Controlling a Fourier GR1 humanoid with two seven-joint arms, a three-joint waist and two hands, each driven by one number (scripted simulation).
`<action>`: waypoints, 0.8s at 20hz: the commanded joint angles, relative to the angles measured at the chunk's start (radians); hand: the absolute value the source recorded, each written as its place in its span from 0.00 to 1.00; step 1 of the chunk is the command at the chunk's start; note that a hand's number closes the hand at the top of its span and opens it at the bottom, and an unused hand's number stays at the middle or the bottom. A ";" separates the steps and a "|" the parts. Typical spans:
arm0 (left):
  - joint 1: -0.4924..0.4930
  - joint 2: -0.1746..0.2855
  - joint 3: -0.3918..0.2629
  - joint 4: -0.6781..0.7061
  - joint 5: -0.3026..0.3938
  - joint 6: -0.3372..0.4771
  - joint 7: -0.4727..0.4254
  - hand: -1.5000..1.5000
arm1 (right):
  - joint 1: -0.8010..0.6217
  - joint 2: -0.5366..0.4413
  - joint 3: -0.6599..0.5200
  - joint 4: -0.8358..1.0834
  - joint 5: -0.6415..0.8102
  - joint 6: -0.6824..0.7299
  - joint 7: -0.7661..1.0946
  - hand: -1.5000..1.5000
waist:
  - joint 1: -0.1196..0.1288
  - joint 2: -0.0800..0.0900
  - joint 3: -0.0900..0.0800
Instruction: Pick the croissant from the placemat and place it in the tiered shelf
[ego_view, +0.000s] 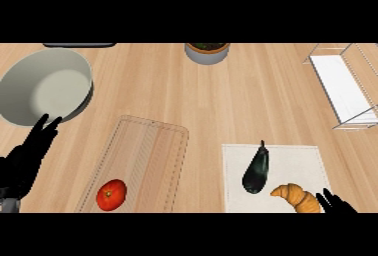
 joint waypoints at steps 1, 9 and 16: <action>-0.020 0.000 -0.009 -0.005 -0.015 0.013 0.032 0.50 | 0.033 -0.089 0.003 -0.064 0.146 0.218 0.177 0.00 | 0.007 0.005 -0.001; 0.011 -0.048 -0.015 0.019 -0.040 -0.004 -0.005 0.50 | -0.229 0.004 0.106 -0.170 0.220 0.693 0.455 0.00 | 0.025 0.003 0.004; -0.041 -0.074 0.037 0.035 -0.064 -0.043 0.044 0.50 | -0.363 0.126 0.067 0.037 0.204 0.719 0.395 0.00 | 0.009 -0.001 0.006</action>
